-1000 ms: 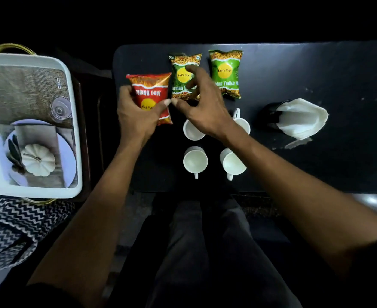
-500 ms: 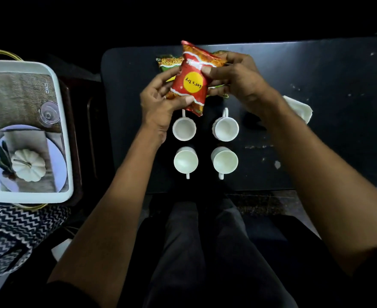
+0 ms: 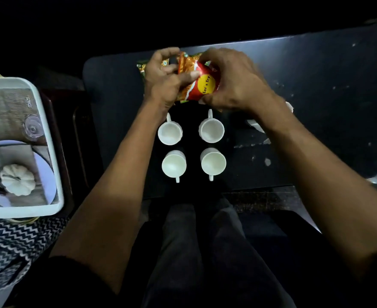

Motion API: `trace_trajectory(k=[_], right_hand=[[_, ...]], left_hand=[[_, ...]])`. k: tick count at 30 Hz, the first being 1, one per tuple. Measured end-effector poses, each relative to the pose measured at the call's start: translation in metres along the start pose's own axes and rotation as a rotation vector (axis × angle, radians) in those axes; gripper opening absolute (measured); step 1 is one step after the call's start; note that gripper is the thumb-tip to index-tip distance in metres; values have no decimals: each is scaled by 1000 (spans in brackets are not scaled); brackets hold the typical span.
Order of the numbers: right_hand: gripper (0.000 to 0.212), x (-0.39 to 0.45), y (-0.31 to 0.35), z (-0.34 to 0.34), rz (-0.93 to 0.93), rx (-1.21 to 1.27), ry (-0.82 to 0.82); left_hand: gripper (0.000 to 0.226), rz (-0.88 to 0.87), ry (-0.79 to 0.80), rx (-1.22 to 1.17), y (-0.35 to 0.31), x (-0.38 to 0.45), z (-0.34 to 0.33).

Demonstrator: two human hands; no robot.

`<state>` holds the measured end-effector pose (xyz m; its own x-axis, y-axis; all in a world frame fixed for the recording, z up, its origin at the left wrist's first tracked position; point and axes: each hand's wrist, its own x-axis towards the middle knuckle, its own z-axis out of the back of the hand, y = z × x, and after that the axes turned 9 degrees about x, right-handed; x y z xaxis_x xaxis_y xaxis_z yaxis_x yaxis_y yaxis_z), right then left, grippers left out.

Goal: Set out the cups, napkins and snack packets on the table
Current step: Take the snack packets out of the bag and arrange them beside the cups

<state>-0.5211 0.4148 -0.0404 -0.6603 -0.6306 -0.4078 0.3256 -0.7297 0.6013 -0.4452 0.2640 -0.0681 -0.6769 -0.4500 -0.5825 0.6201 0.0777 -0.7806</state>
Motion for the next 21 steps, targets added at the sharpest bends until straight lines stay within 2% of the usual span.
trace_trajectory(k=[4, 8, 10, 13, 17, 21], right_hand=[[75, 11, -18, 2, -338, 121, -210], [97, 26, -45, -4, -598, 270, -349], [99, 31, -52, -12, -648, 298, -349], [93, 35, -54, -28, -679, 240, -261], [88, 41, -56, -39, -676, 176, -242], [95, 42, -63, -39, -647, 175, -241]], left_hand=[[55, -15, -100, 17, 3, 20, -8], [54, -112, -282, 505, 22, 29, 7], [64, -127, -247, 716, 34, 32, 15], [83, -73, -105, 915, 45, 39, 27], [95, -57, 30, 1033, 59, 49, 41], [98, -108, 51, 1055, 66, 56, 50]])
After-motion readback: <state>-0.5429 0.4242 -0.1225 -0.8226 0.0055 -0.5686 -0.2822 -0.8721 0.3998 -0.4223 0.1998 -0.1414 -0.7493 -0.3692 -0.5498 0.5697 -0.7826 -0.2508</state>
